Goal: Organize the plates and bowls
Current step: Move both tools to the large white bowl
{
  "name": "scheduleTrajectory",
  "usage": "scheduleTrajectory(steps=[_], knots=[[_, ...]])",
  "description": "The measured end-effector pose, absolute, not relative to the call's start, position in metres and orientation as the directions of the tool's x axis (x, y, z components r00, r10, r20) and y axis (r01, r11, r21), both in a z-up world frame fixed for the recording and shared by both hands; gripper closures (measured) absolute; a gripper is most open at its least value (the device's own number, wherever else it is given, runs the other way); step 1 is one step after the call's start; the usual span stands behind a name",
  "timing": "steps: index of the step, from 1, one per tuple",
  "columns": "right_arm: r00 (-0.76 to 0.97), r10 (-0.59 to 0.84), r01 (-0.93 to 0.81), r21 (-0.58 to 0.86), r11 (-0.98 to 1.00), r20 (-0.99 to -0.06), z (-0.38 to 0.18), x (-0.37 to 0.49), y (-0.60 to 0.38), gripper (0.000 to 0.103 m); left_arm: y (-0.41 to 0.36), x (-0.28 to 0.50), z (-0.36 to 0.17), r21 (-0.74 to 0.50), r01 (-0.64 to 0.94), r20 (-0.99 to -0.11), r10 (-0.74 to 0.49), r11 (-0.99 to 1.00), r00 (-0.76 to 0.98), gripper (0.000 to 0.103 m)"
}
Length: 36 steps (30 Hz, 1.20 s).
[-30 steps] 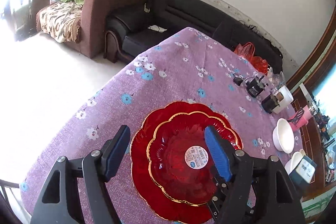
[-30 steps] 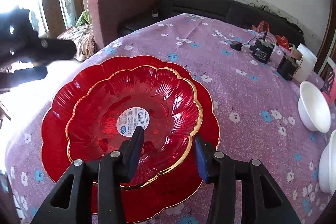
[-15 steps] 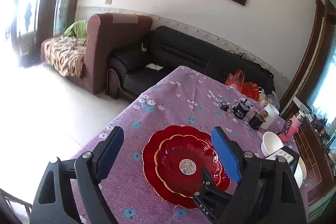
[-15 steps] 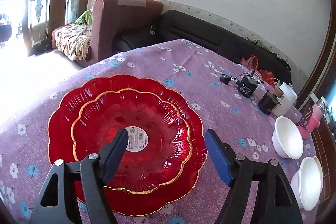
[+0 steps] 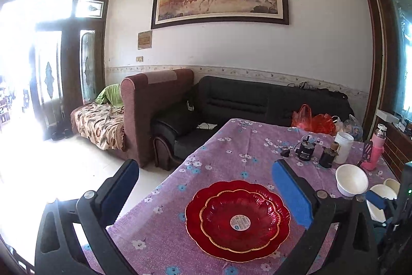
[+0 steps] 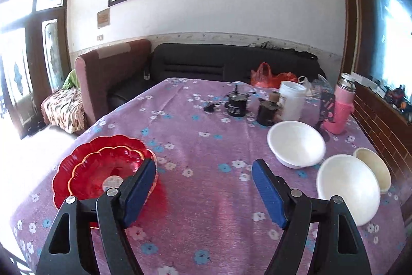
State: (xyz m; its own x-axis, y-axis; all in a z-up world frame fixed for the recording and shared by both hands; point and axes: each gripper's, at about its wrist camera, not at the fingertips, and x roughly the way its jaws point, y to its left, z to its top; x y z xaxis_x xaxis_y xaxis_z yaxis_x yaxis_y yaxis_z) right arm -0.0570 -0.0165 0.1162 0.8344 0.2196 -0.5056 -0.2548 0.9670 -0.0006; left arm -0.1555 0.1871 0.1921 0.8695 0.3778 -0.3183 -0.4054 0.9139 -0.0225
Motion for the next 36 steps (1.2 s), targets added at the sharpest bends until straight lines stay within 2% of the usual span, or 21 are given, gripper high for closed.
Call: scheduleTrajectory(steps=[4, 9, 16, 22, 25, 31, 36], knots=[[0.845, 0.141, -0.159, 0.01, 0.987, -0.516, 0.112, -0.06, -0.074, 0.02, 0.163, -0.156, 0.183, 0.008, -0.415, -0.305, 0.397, 0.91, 0.865, 0.0], [0.849, 0.032, -0.019, 0.03, 0.999, -0.528, 0.108, -0.071, -0.153, 0.02, 0.128, -0.147, 0.174, 0.068, -0.334, -0.333, 0.337, 0.94, 0.881, 0.0], [0.836, -0.113, 0.176, 0.067, 0.982, -0.537, 0.104, -0.081, -0.254, 0.02, 0.088, -0.129, 0.158, 0.064, -0.137, -0.436, 0.152, 0.988, 0.887, 0.0], [0.798, -0.05, 0.222, 0.217, 0.951, -0.6, 0.094, -0.061, -0.303, 0.02, 0.063, -0.113, 0.136, 0.021, -0.033, -0.543, 0.039, 0.999, 0.839, 0.0], [0.777, 0.002, 0.227, 0.283, 0.932, -0.63, 0.086, -0.05, -0.312, 0.02, 0.057, -0.108, 0.129, 0.017, -0.019, -0.575, 0.025, 1.0, 0.818, 0.0], [0.743, 0.034, 0.25, 0.325, 0.912, -0.668, 0.066, -0.027, -0.305, 0.02, 0.052, -0.097, 0.121, 0.01, -0.003, -0.616, 0.008, 1.0, 0.788, 0.0], [0.739, 0.034, 0.269, 0.341, 0.901, -0.673, 0.059, -0.017, -0.304, 0.02, 0.034, -0.084, 0.123, 0.054, 0.018, -0.605, 0.018, 0.998, 0.796, 0.0]])
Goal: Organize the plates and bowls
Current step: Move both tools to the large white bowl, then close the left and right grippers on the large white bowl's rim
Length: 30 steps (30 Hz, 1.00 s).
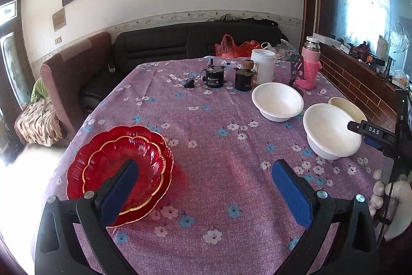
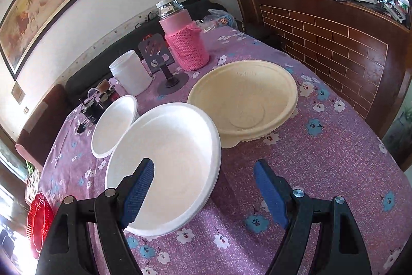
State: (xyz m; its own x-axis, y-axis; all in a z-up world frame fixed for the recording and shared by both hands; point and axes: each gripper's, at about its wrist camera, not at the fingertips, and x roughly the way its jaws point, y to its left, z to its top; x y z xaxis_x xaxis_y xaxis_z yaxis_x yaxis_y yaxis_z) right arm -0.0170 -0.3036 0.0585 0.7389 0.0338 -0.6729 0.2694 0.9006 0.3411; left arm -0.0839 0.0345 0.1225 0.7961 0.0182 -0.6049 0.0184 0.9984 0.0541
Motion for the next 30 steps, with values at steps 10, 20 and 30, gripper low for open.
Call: scheduleTrajectory(steps=[10, 20, 30], knots=[[0.776, 0.014, 0.261, 0.34, 0.903, -0.631, 0.049, -0.003, -0.303, 0.02, -0.013, -0.024, 0.105, 0.075, 0.08, -0.666, -0.01, 0.994, 0.746, 0.0], [0.78, -0.007, 0.267, 0.322, 0.909, -0.626, 0.048, -0.004, -0.308, 0.02, -0.053, 0.03, 0.088, -0.024, 0.122, -0.728, -0.101, 0.992, 0.678, 0.0], [0.759, 0.029, 0.257, 0.34, 0.904, -0.651, 0.042, 0.001, -0.305, 0.028, -0.087, 0.078, 0.053, -0.192, 0.161, -0.815, -0.248, 0.968, 0.523, 0.0]])
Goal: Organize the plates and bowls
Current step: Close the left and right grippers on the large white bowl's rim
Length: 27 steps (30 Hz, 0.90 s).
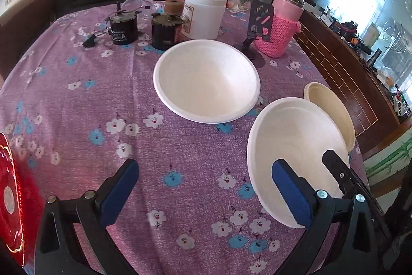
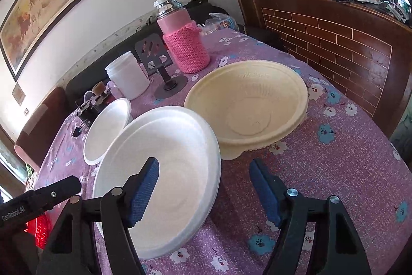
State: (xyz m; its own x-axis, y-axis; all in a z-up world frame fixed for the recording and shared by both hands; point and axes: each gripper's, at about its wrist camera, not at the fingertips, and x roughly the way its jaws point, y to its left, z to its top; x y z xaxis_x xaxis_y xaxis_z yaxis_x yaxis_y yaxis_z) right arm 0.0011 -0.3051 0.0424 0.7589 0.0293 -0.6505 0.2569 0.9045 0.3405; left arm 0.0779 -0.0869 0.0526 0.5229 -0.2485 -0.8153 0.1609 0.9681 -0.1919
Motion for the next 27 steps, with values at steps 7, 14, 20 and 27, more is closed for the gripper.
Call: scheduleTrajectory(steps=[7, 14, 20, 27], knots=[[0.749, 0.042, 0.251, 0.343, 0.905, -0.661, 0.04, 0.004, -0.302, 0.041, -0.107, 0.085, 0.038, -0.199, 0.197, -0.834, -0.272, 0.96, 0.48, 0.022], [0.732, 0.08, 0.234, 0.359, 0.903, -0.677, 0.033, 0.008, -0.297, 0.073, -0.115, 0.092, 0.026, -0.255, 0.199, -0.844, -0.318, 0.946, 0.431, 0.038], [0.729, 0.112, 0.203, 0.37, 0.906, -0.676, 0.03, 0.009, -0.292, 0.087, -0.124, 0.094, 0.018, -0.271, 0.225, -0.851, -0.343, 0.936, 0.398, 0.069], [0.725, 0.183, 0.148, 0.409, 0.9, -0.664, 0.028, 0.01, -0.287, 0.09, -0.113, 0.083, 0.027, -0.242, 0.214, -0.844, -0.314, 0.946, 0.435, 0.078]])
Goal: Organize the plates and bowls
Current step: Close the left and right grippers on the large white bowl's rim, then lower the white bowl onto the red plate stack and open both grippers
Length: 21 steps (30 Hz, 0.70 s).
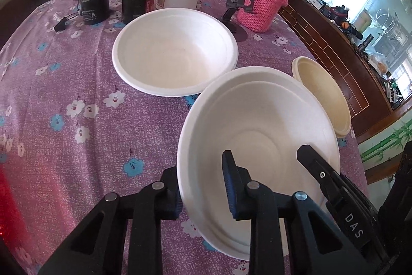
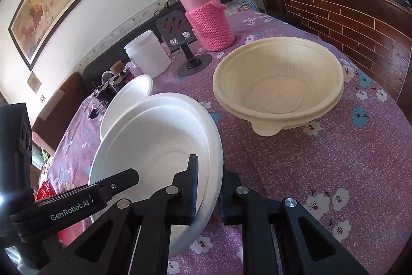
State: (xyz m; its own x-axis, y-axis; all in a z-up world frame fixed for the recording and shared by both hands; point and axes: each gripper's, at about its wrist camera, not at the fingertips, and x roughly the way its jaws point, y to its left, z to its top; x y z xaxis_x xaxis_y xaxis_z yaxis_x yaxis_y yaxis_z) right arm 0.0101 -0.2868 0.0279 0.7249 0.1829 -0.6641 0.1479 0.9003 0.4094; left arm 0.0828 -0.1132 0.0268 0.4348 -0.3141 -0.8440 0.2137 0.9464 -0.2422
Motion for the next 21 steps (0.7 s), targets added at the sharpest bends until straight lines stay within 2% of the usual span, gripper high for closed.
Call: scheduleTrajectory(steps=[10, 13, 21], knots=[[0.752, 0.26, 0.018, 0.413, 0.91, -0.606, 0.038, 0.002, -0.261, 0.091, -0.078, 0.044, 0.048, -0.215, 0.173, -0.808, -0.274, 0.961, 0.521, 0.078], [0.741, 0.323, -0.027, 0.455, 0.89, -0.588, 0.04, 0.001, -0.251, 0.091, -0.063, 0.03, 0.06, -0.196, 0.156, -0.787, -0.251, 0.968, 0.563, 0.078], [0.702, 0.408, -0.119, 0.468, 0.875, -0.584, 0.06, -0.009, -0.192, 0.091, -0.003, -0.01, 0.094, -0.169, 0.083, -0.724, -0.181, 0.982, 0.666, 0.078]])
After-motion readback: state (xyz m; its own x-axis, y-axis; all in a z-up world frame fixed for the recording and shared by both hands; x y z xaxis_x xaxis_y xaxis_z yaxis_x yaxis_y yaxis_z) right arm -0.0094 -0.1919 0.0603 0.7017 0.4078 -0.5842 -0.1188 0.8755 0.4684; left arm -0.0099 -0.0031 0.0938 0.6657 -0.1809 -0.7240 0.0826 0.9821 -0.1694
